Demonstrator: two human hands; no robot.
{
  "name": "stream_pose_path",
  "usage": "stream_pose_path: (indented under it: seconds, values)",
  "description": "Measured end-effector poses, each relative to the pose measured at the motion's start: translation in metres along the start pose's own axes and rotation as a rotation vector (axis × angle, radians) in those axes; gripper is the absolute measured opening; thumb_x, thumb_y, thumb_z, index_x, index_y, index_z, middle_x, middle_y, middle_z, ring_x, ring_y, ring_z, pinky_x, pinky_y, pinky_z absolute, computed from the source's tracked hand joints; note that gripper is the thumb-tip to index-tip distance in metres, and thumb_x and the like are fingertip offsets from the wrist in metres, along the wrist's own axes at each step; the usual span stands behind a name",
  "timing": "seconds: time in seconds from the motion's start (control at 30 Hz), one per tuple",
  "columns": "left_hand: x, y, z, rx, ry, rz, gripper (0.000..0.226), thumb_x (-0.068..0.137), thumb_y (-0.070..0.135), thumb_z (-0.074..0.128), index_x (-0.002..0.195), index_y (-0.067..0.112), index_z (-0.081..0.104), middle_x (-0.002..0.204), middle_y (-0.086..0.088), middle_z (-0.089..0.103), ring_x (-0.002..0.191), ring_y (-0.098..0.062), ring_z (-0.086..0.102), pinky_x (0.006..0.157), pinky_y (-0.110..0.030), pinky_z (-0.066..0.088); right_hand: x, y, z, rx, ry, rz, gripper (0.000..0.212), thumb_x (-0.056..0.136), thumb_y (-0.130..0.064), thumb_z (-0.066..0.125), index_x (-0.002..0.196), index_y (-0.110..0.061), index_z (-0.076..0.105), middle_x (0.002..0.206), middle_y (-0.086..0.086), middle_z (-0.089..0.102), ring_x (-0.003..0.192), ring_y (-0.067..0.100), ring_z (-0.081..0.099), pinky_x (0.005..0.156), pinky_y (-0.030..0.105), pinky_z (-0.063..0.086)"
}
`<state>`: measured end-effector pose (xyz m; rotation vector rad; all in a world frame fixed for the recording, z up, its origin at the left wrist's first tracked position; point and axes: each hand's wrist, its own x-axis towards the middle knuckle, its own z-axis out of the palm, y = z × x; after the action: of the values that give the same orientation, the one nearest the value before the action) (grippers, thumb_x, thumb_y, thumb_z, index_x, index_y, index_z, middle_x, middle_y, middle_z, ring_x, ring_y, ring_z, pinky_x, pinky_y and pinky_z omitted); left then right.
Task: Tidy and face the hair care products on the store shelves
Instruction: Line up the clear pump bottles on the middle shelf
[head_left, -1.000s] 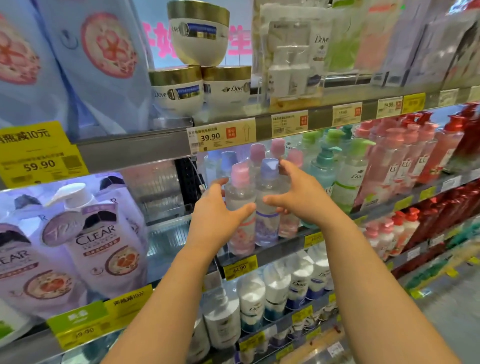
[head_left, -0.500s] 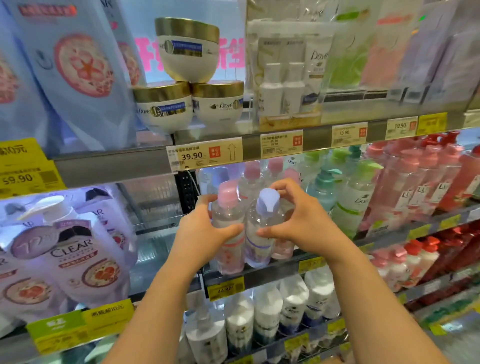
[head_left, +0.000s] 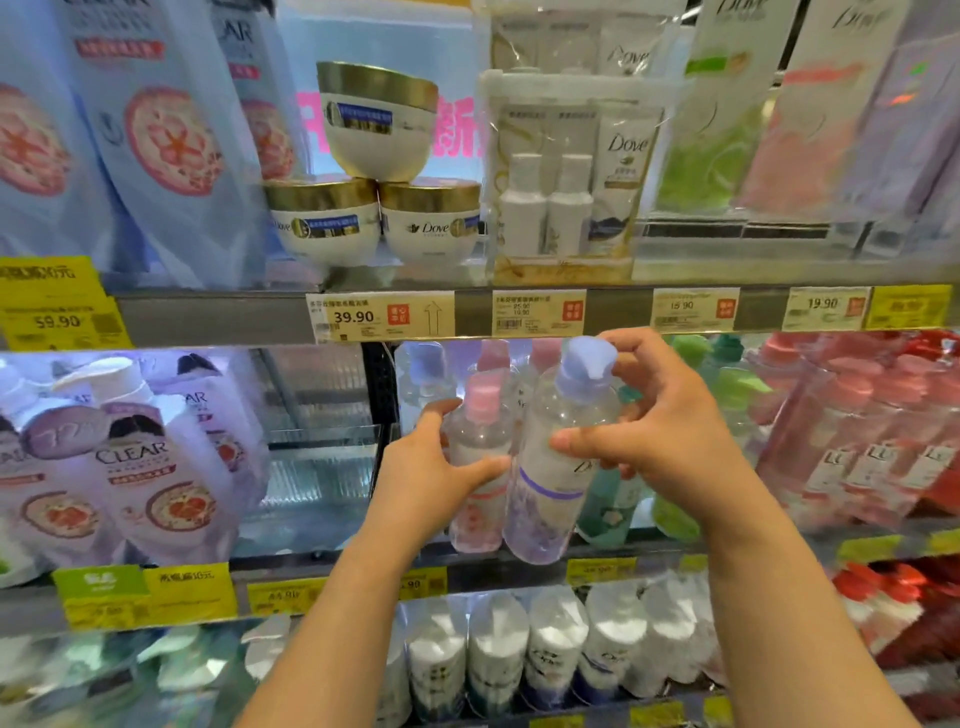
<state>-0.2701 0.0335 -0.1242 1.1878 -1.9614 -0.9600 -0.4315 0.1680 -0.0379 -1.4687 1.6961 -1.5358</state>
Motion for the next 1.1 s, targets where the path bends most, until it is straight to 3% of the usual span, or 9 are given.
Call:
stream_pose_path:
  seconds: [0.3,0.43,0.53,0.6,0.7,0.77,0.87,0.97,1.1]
  values:
    - [-0.003,0.008,0.011,0.069,0.040,-0.067,0.077,0.063,0.062,0.081,0.124,0.019,0.060,0.100,0.009,0.067,0.089,-0.005,0.063,0.080,-0.024,0.055,0.006,-0.001,-0.001,-0.016,-0.089,0.012,0.060,0.061,-0.011,0.093,0.106,-0.036,0.061,0.109,-0.002,0.072,0.048,0.002,0.057,0.044,0.022,0.046]
    - [-0.004,-0.004,-0.009,-0.082,-0.042,-0.088,0.060,0.069,0.049,0.083,0.120,0.024,0.064,0.107,0.010,0.070,0.091,-0.006,0.068,0.082,-0.032,0.059,0.010,-0.007,0.012,-0.001,-0.150,-0.035,0.061,0.064,-0.010,0.093,0.112,-0.037,0.066,0.109,-0.002,0.073,0.053,0.001,0.061,0.044,0.019,0.046]
    - [-0.004,-0.021,-0.035,-0.214,0.049,-0.092,0.022,0.082,0.019,0.077,0.101,0.030,0.070,0.104,0.003,0.075,0.091,-0.012,0.073,0.082,-0.038,0.060,0.014,-0.009,0.030,0.025,-0.214,-0.035,0.056,0.065,-0.011,0.093,0.111,-0.033,0.069,0.105,-0.002,0.074,0.057,0.003,0.064,0.046,0.019,0.047]
    - [-0.005,-0.030,-0.053,-0.289,0.091,-0.110,0.030,0.086,-0.005,0.060,0.093,0.022,0.074,0.097,-0.002,0.077,0.089,-0.015,0.074,0.077,-0.034,0.060,0.017,-0.008,0.046,0.023,-0.234,-0.024,0.055,0.066,-0.013,0.093,0.110,-0.035,0.068,0.105,-0.006,0.074,0.056,0.004,0.064,0.049,0.023,0.050]
    - [-0.006,-0.040,-0.070,-0.262,0.028,-0.128,0.044,0.084,-0.017,0.045,0.093,0.013,0.075,0.096,-0.004,0.077,0.089,-0.016,0.075,0.074,-0.033,0.060,0.024,-0.003,0.071,-0.016,-0.238,-0.020,0.055,0.066,-0.015,0.093,0.109,-0.038,0.067,0.105,-0.011,0.074,0.062,0.002,0.065,0.057,0.029,0.059]
    - [-0.005,-0.047,-0.075,-0.216,-0.063,-0.133,0.047,0.084,-0.018,0.044,0.094,0.015,0.076,0.093,-0.001,0.078,0.088,-0.015,0.075,0.073,-0.031,0.060,0.029,0.002,0.088,-0.100,-0.238,-0.025,0.058,0.066,-0.023,0.094,0.114,-0.039,0.066,0.111,-0.015,0.072,0.068,0.003,0.063,0.070,0.037,0.063]
    - [-0.003,-0.054,-0.075,-0.118,-0.180,-0.092,0.058,0.086,-0.015,0.048,0.085,0.035,0.077,0.087,0.013,0.078,0.083,-0.006,0.073,0.067,-0.026,0.057,0.037,0.010,0.109,-0.201,-0.218,-0.024,0.062,0.066,-0.030,0.092,0.118,-0.040,0.061,0.114,-0.017,0.069,0.081,0.010,0.068,0.080,0.045,0.061]
    - [0.007,-0.063,-0.072,-0.037,-0.240,-0.087,0.059,0.086,-0.006,0.054,0.084,0.050,0.074,0.092,0.018,0.076,0.093,-0.020,0.073,0.073,-0.034,0.056,0.042,0.015,0.121,-0.287,-0.192,0.027,0.054,0.070,-0.027,0.091,0.113,-0.031,0.059,0.114,-0.009,0.069,0.073,0.012,0.074,0.075,0.046,0.061]
    - [0.017,-0.067,-0.067,0.082,-0.306,-0.066,0.046,0.081,0.001,0.055,0.089,0.043,0.073,0.086,0.019,0.076,0.082,0.000,0.069,0.076,-0.031,0.059,0.044,0.016,0.129,-0.431,-0.168,0.119,0.050,0.076,-0.029,0.088,0.111,-0.016,0.054,0.107,0.002,0.069,0.059,0.011,0.072,0.067,0.043,0.061]
